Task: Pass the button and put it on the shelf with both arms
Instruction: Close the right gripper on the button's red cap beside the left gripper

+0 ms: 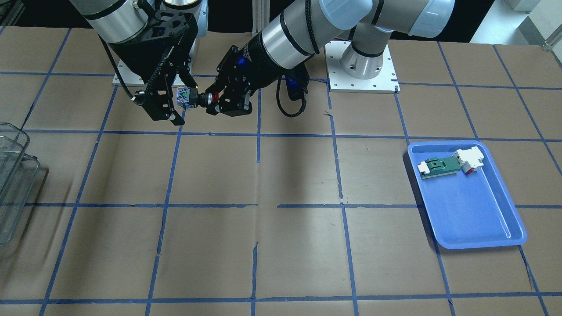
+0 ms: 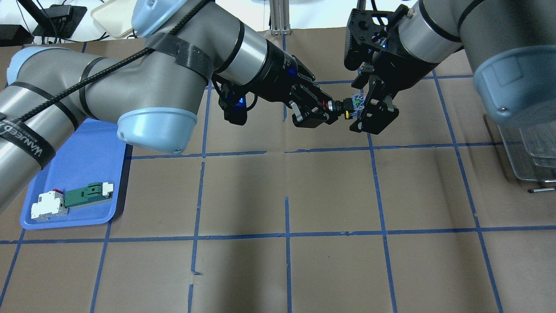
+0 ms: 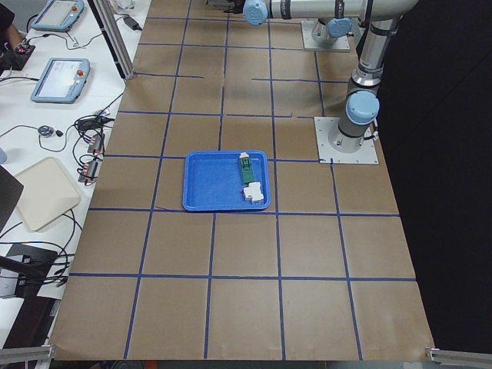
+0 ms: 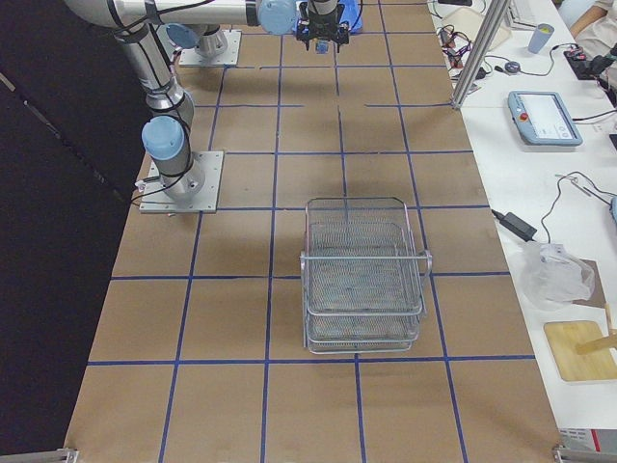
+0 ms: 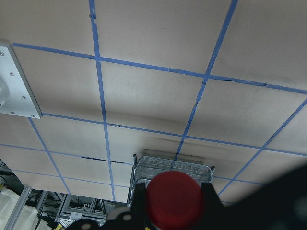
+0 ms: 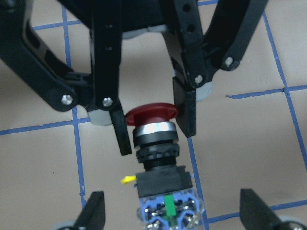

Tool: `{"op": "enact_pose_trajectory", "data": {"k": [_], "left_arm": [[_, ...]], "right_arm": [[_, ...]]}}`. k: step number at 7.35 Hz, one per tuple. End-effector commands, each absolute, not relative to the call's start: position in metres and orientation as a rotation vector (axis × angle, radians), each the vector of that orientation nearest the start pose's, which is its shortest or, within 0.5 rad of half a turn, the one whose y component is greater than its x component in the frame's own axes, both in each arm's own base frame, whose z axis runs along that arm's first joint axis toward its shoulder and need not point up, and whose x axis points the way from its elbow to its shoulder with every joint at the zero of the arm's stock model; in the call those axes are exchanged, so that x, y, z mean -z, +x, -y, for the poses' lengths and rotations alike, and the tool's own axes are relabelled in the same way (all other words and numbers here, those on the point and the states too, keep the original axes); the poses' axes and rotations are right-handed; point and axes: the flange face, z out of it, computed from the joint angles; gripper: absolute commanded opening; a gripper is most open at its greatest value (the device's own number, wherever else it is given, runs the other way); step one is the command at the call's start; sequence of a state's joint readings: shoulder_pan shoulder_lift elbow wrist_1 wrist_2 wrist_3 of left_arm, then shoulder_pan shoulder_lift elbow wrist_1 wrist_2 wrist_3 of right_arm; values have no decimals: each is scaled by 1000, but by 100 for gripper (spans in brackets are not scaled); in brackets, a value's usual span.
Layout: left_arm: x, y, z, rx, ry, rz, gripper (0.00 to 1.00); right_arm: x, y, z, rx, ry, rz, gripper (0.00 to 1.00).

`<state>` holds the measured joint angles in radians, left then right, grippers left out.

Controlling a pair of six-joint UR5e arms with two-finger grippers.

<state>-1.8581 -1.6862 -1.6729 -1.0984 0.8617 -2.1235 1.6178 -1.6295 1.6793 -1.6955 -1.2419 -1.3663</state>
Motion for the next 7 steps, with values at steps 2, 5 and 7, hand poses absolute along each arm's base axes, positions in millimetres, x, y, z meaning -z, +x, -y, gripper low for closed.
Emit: {"op": "enact_pose_trajectory", "data": {"k": [2, 5, 7], "left_arm": [[-454, -345, 467, -1039, -2650, -2233, 0], [-455, -345, 468, -1038, -2653, -2233, 0], [-455, -345, 468, -1038, -2653, -2235, 0]], "right_arm": [[-484, 198, 465, 406, -1932, -2176, 68], [-486, 199, 463, 399, -1955, -2170, 19], [-490, 199, 463, 416, -1968, -2172, 0]]}}
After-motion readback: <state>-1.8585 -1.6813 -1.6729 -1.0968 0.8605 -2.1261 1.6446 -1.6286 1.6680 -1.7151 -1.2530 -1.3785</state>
